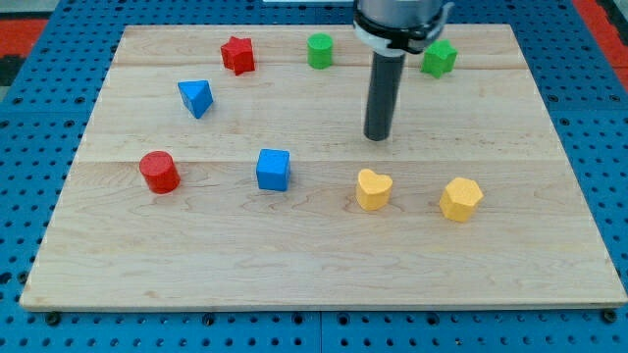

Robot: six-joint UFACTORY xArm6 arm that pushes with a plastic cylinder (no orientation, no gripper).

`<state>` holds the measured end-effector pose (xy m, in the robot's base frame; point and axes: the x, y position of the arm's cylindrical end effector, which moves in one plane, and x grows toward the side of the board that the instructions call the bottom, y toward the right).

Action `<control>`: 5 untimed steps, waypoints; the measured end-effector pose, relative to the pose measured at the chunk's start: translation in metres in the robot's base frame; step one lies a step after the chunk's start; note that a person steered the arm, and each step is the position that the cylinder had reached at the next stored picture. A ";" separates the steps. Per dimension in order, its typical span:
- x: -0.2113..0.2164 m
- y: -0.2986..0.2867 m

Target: Move blue cube down a bit

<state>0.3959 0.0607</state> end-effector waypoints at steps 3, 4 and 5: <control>-0.045 -0.076; -0.005 -0.104; 0.036 -0.105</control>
<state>0.4316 -0.0446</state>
